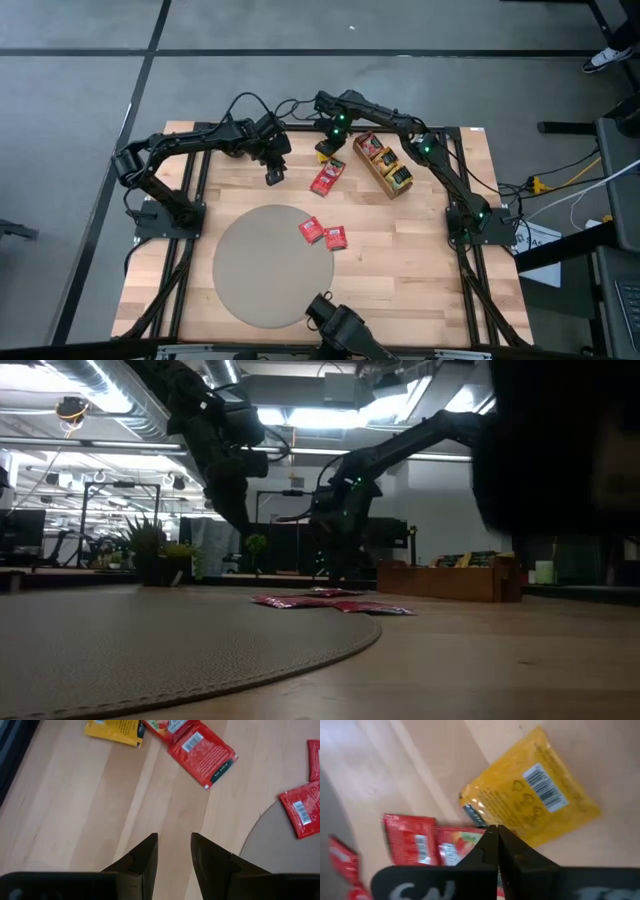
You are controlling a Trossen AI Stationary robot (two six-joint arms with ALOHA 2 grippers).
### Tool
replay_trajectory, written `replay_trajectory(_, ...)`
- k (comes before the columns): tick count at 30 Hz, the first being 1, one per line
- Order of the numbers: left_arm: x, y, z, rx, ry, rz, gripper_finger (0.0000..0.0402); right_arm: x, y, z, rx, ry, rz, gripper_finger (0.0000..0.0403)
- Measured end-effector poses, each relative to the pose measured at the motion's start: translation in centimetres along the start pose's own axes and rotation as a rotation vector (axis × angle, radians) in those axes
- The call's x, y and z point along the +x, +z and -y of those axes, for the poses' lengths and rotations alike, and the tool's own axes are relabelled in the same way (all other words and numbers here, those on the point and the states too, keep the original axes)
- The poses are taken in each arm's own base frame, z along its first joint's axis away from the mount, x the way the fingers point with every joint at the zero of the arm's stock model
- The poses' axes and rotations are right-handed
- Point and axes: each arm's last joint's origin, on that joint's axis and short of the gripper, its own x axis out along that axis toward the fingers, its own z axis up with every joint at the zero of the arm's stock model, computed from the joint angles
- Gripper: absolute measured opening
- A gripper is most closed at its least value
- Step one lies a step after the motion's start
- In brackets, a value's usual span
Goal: Pick & Place Tea
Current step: Move the tea bags to the center of the table
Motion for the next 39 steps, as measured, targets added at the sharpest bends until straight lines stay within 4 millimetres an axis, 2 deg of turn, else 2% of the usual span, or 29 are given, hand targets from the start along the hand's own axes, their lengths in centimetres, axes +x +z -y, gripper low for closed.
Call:
replay_trajectory(4,0.0,0.3,-0.1,0.006,0.008,0.033,0.0113,-1.8,0.0,-1.4,-0.076,-0.056,0.034,0.0)
replay_trajectory(8,-0.6,0.5,0.0,0.014,0.013,0.061,0.0103,-5.8,-0.5,-3.6,-0.139,-0.053,0.11,0.0)
replay_trajectory(12,-1.7,1.0,0.0,0.032,0.025,0.134,0.008,-9.7,-1.4,-6.4,-0.176,-0.053,0.199,0.0)
replay_trajectory(17,-1.8,1.7,-0.3,-0.027,-0.031,0.326,0.0047,-12.7,-3.0,-10.5,-0.231,-0.049,0.268,0.0)
replay_trajectory(22,-0.1,2.5,-0.8,-0.1,-0.058,0.393,0.0006,-15.1,-5.0,-14.6,-0.259,-0.086,0.328,0.0)
replay_trajectory(29,3.3,3.8,-0.6,-0.122,-0.073,0.371,0.0003,-19.8,-8.7,-20.1,-0.25,-0.158,0.525,0.0)
replay_trajectory(34,5.1,4.7,-1.5,-0.17,-0.072,0.425,0.0002,-22.1,-11.5,-22.4,-0.281,-0.164,0.577,0.0001)
replay_trajectory(39,7.4,5.2,-2.2,-0.218,-0.037,0.394,0.0002,-23.3,-14.1,-23.1,-0.3,-0.21,0.531,0.0001)
